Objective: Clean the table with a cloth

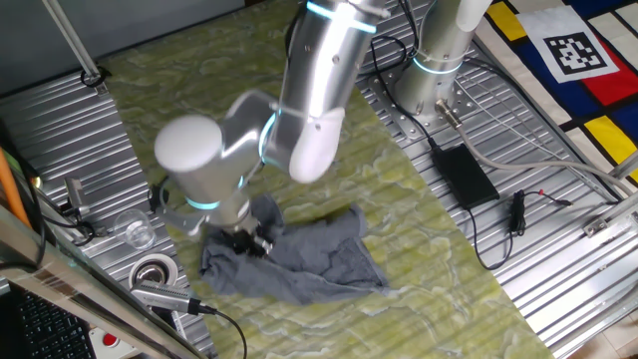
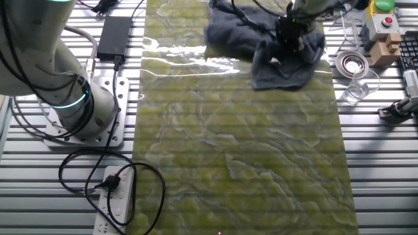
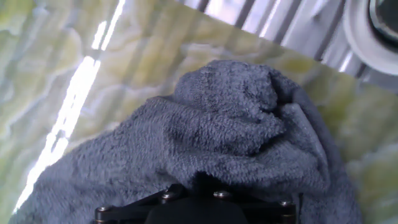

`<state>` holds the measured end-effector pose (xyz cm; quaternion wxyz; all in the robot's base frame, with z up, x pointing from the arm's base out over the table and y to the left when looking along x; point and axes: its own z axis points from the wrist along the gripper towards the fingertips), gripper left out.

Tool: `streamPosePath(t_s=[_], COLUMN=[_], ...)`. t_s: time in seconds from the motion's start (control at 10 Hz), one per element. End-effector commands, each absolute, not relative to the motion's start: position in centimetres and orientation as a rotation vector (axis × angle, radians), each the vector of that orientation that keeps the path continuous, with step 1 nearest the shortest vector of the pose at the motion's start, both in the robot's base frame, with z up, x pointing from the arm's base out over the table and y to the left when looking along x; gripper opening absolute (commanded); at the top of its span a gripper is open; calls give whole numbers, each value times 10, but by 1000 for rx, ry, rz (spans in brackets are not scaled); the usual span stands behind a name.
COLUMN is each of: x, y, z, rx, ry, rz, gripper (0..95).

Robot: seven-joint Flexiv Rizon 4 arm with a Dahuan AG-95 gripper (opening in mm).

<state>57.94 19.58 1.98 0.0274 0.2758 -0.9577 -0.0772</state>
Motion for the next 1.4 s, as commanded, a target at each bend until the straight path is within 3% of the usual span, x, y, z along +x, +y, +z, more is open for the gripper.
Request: streamPosePath(t_s=[0.1, 0.5, 0.8, 1.4], x=[566, 535, 485, 419], y=[172, 153, 154, 201], z=[22, 21, 13, 13], rx=[950, 1008, 957, 751], ry=[-2926, -2909, -2928, -2977], rz=[-249, -287, -342, -348], gripper=[0, 0, 0, 0])
